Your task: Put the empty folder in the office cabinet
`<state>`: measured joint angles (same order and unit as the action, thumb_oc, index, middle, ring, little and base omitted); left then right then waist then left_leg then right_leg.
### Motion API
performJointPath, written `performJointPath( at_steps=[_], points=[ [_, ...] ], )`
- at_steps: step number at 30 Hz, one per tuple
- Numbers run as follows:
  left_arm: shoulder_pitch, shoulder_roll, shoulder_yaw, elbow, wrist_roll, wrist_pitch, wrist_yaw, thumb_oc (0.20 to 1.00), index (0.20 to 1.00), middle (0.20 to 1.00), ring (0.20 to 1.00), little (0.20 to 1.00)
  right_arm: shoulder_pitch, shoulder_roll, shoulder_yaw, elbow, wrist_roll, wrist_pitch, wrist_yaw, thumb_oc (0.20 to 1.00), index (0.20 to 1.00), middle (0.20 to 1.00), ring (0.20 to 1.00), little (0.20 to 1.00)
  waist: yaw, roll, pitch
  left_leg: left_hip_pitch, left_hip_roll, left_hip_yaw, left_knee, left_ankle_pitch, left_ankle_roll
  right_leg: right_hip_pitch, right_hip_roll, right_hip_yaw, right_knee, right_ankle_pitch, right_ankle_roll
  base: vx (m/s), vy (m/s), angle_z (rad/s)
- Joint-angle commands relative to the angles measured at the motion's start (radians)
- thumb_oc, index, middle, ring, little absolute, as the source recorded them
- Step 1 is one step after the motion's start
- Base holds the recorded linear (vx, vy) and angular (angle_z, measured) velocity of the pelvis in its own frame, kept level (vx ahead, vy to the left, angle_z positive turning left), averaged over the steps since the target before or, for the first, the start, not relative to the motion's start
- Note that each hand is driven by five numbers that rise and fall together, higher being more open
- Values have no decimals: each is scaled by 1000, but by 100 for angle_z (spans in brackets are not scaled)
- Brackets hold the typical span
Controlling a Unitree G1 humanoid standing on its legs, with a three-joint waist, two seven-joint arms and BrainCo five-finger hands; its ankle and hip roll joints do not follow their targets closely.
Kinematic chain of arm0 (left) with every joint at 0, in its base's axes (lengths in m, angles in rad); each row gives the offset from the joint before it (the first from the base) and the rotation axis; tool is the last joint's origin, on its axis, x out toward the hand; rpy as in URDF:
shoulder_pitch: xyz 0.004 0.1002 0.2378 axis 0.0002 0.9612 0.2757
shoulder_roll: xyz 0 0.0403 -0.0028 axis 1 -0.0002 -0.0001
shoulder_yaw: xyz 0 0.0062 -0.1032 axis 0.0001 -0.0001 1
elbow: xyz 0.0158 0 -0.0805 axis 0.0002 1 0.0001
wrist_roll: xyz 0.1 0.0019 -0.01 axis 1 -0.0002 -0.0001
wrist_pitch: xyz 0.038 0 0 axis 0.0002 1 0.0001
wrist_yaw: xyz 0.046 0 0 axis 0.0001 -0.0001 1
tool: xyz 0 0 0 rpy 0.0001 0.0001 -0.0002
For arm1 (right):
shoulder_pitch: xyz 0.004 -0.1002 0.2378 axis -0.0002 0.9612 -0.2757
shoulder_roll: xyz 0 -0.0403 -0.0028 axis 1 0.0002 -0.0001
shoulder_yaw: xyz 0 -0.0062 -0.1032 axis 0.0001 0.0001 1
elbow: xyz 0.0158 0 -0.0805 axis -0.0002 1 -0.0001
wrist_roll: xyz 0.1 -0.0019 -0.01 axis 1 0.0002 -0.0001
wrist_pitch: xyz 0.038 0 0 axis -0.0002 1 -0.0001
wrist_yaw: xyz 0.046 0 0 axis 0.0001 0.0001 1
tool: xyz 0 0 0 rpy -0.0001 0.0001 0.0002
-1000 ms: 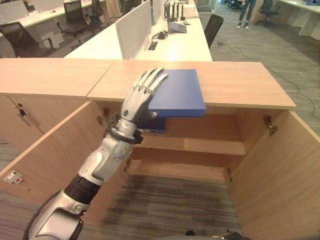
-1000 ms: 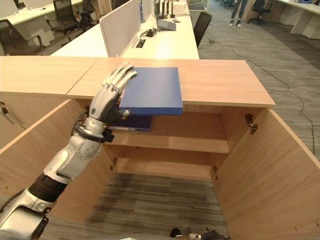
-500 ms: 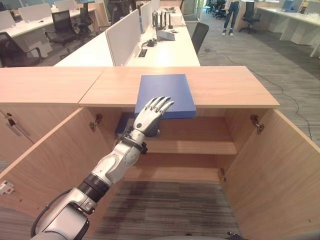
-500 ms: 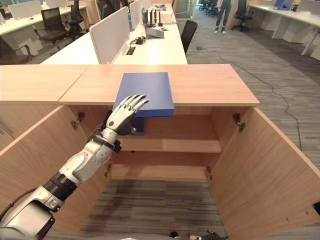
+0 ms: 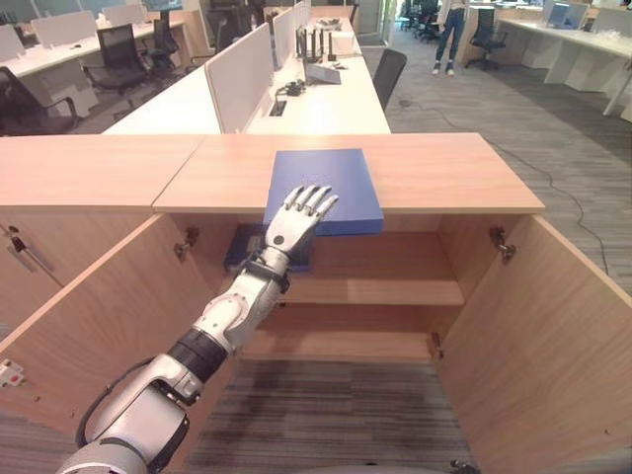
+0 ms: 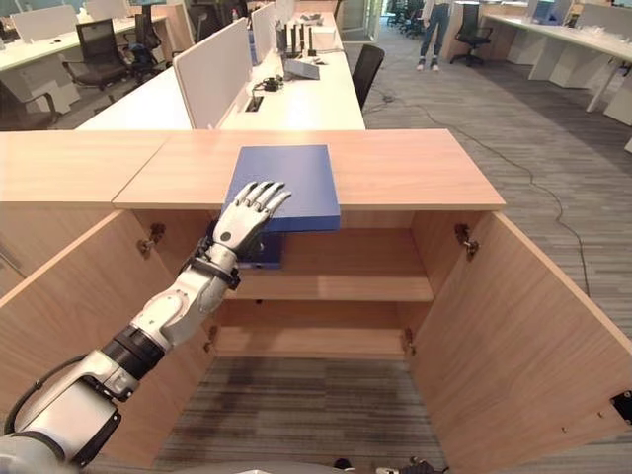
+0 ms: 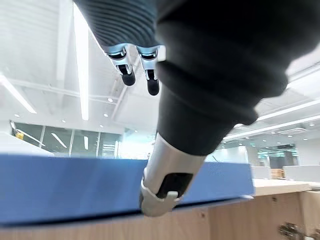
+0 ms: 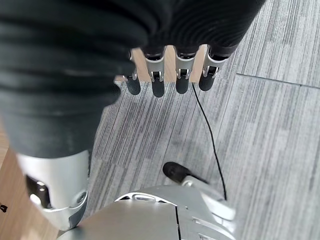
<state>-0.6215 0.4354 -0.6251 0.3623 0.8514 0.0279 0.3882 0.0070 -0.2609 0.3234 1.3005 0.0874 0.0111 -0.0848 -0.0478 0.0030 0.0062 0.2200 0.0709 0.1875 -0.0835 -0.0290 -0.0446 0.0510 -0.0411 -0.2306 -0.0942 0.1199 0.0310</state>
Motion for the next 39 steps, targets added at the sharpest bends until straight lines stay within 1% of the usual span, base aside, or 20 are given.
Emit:
performJointPath(
  at_steps=[1, 5, 12, 18, 23, 30, 33, 39],
  points=[
    [-230, 9, -26, 96, 45, 16, 52, 1000, 1000, 1000, 1000, 1000, -26, 2, 55, 74, -20, 1, -8, 1000, 1000, 1000, 1000, 1000, -21, -45, 7, -18, -25, -25, -4, -45, -5, 93, -62, -6, 7, -78, 108, 0, 0, 0],
    [-252, -10, -43, 142, 44, 27, 52, 1000, 1000, 1000, 1000, 1000, -27, 3, 62, 78, -20, 0, -8, 1000, 1000, 1000, 1000, 1000, -26, -43, 6, -16, -25, -22, -4, -45, -4, 94, -62, -4, 7, -78, 109, 0, 0, 0],
    [-237, -34, -27, 149, 1, 29, 47, 1000, 1000, 1000, 1000, 1000, -32, 5, 52, 90, -11, 3, -14, 1000, 1000, 1000, 1000, 1000, -27, -43, 6, -15, -26, -21, -4, -46, -2, 95, -63, -2, 7, -77, 108, 0, 0, 0],
    [-212, -40, -11, 148, -26, 25, 44, 1000, 1000, 1000, 1000, 1000, -30, 7, 50, 86, -9, 5, -15, 1000, 1000, 1000, 1000, 1000, -28, -42, 6, -12, -26, -19, -4, -45, -3, 97, -64, -2, 7, -78, 108, 0, 0, 0],
    [-209, -43, -10, 184, -45, 31, 42, 1000, 1000, 1000, 1000, 1000, -26, 4, 46, 90, -11, 7, -15, 1000, 1000, 1000, 1000, 1000, -31, -41, 4, -10, -27, -17, -4, -46, -3, 97, -63, -2, 7, -80, 108, 0, 0, 0],
    [-270, -35, -32, 295, -13, 72, 73, 1000, 1000, 1000, 1000, 1000, -28, 3, 49, 104, -17, 10, -16, 1000, 1000, 1000, 1000, 1000, -40, -35, 1, -5, -28, -10, -4, -48, -5, 98, -62, 3, 7, -79, 109, 0, 0, 0],
    [-314, -26, -31, 368, -11, 104, 88, 1000, 1000, 1000, 1000, 1000, -26, 1, 56, 107, -22, 9, -17, 1000, 1000, 1000, 1000, 1000, -46, -31, -2, -3, -28, -6, -4, -48, -6, 99, -61, 2, 7, -80, 111, 0, 0, 0],
    [-350, -32, -50, 447, -13, 120, 98, 1000, 1000, 1000, 1000, 1000, -30, -2, 63, 109, -23, 9, -16, 1000, 1000, 1000, 1000, 1000, -52, -28, -5, -2, -27, -2, -4, -48, -7, 100, -60, 3, 7, -81, 112, 0, 0, 0]
  ],
)
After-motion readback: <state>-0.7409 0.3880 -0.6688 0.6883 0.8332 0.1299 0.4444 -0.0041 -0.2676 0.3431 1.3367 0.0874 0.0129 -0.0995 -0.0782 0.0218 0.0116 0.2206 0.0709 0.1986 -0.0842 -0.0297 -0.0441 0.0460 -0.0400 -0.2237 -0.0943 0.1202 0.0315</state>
